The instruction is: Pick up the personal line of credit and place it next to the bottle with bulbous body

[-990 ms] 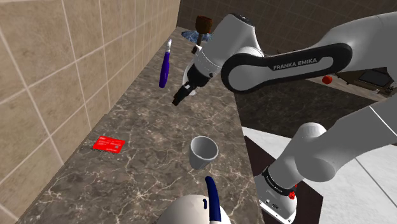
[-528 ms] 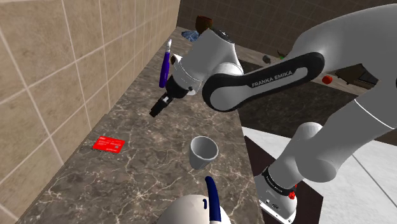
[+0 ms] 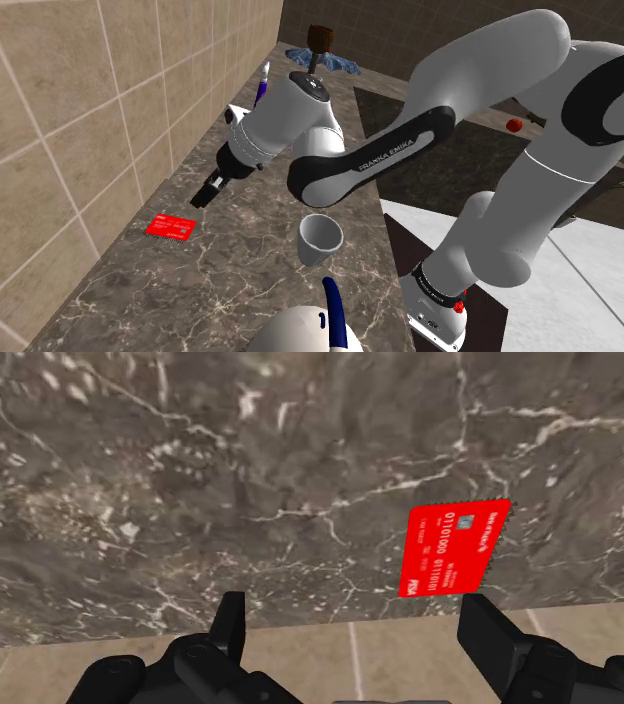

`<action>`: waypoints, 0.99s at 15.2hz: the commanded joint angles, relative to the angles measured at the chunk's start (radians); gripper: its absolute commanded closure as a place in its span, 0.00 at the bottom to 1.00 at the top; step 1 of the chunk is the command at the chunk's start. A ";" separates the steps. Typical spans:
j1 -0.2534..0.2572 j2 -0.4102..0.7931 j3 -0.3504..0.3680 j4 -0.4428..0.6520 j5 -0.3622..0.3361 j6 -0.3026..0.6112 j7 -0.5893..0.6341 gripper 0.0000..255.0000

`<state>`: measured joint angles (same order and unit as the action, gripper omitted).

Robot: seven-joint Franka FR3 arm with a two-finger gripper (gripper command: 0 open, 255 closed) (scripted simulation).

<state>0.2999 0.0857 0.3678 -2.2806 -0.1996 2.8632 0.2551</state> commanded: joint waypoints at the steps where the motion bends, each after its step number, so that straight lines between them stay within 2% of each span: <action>1: 0.032 0.071 -0.008 0.054 -0.095 0.032 0.068 0.00; 6: 0.152 0.212 -0.077 0.178 -0.266 0.090 0.187 0.00; 15: 0.214 0.326 -0.148 0.261 -0.332 0.123 0.241 0.00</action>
<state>0.5107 0.4067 0.2233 -2.0232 -0.5291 2.9838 0.4936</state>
